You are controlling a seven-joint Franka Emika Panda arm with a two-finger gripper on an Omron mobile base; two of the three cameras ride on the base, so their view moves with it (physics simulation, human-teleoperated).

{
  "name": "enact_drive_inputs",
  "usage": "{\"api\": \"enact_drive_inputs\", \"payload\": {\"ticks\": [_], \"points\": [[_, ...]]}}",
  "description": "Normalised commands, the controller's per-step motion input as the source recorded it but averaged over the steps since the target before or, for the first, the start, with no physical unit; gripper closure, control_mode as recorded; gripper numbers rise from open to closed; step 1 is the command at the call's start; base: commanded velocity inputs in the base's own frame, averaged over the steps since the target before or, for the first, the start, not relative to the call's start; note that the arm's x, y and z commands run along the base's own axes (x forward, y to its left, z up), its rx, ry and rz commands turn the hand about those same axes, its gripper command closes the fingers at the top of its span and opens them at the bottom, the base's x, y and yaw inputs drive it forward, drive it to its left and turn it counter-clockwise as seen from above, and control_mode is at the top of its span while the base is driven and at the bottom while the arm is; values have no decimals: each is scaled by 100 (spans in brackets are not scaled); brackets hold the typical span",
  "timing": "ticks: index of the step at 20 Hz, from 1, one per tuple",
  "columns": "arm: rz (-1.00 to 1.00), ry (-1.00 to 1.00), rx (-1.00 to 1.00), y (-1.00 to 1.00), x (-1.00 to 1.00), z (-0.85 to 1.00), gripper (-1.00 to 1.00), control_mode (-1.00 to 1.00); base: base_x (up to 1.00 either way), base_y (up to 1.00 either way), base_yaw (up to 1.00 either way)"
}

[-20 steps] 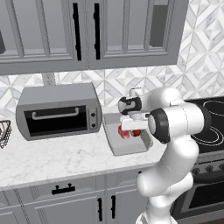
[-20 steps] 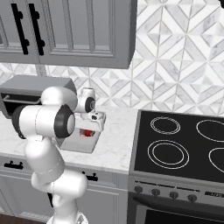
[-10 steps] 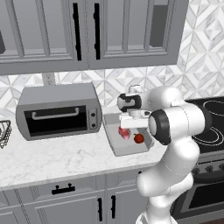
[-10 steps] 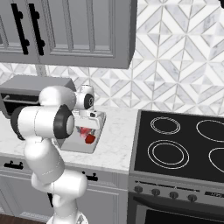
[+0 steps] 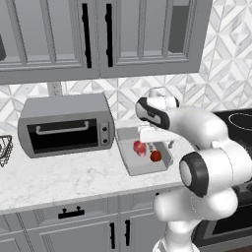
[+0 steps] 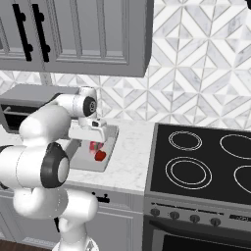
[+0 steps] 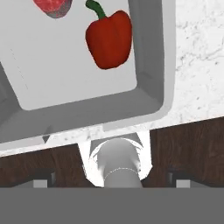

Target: Place one bell pepper and one steak in each tupperware on the nearby counter, to pack two identical lunches.

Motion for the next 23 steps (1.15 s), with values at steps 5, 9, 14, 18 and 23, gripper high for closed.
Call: {"api": "enact_drive_inputs", "payload": {"ticks": [5, 9, 14, 18, 23], "points": [[7, -1, 0, -1, -100, 24, -100, -100, 0, 0, 0], [8, -10, 0, -9, -100, 42, -100, -100, 0, 0, 0], [9, -15, 0, -14, -82, 72, -100, -100, 0, 0, 0], [8, -17, 0, -20, -62, 93, -100, -100, 0, 0, 0], [5, -17, 0, -11, -56, 92, -100, -100, 0, 0, 0]]}}
